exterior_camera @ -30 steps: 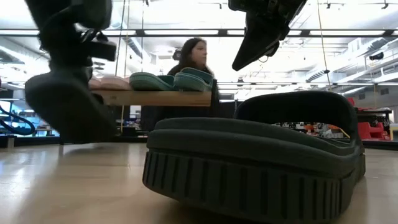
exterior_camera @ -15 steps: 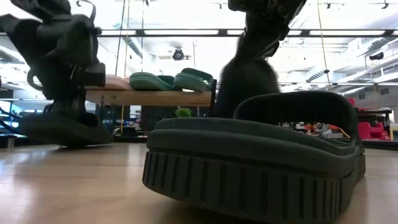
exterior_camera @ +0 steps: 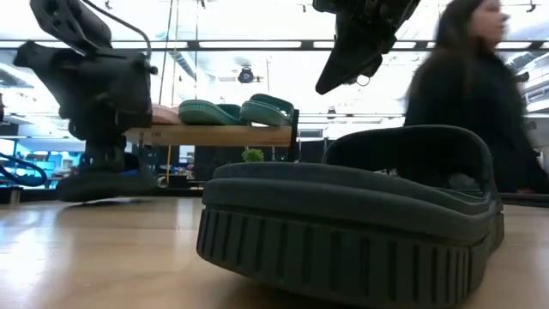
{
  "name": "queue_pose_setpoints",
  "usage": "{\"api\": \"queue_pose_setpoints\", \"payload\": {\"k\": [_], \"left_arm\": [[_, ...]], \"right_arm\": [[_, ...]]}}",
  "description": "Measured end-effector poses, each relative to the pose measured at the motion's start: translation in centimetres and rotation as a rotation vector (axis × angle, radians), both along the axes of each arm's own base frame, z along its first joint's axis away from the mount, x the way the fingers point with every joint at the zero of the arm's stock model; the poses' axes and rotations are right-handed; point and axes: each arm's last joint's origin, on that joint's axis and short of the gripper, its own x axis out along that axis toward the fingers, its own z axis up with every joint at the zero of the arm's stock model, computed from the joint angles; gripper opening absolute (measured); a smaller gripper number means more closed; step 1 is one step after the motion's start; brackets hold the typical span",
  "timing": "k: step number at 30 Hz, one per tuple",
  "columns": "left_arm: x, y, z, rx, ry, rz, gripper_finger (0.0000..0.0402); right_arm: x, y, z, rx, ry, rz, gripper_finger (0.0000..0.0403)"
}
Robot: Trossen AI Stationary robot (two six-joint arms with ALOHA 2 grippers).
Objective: Pick and place slides into the shelf
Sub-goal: Put the left black slide under the shelf
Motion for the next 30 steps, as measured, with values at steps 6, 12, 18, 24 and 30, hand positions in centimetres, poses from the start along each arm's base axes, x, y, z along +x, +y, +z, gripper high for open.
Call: {"api": "queue_pose_setpoints", "payload": {"k": [6,12,18,24,30], "left_arm": [[0.1,2.0,0.0,0.000,0.020,0.075,0.0012],[1.4,3.7,0.1,0.016,0.034,0.024,0.0012],[1.3,5.5,0.2,0.008,0.093,0.041,0.0012],[0.9,6.4,0.0,-0.032,0.122,0.066,0.0012],[0.3,6.7,-0.4,-0.039,0.129,0.094,0.0030]], "right_arm": [[0.1,0.0,0.0,0.000,-0.006,0.000,0.0051],[0.3,-0.3,0.2,-0.017,-0.023,0.017,0.0051],[0.4,-0.6,0.2,-0.017,-0.028,0.008,0.0051],[0.4,-0.6,0.2,-0.017,-0.028,0.009,0.0051],[0.4,-0.6,0.2,-0.022,-0.027,0.014,0.0051]]}}
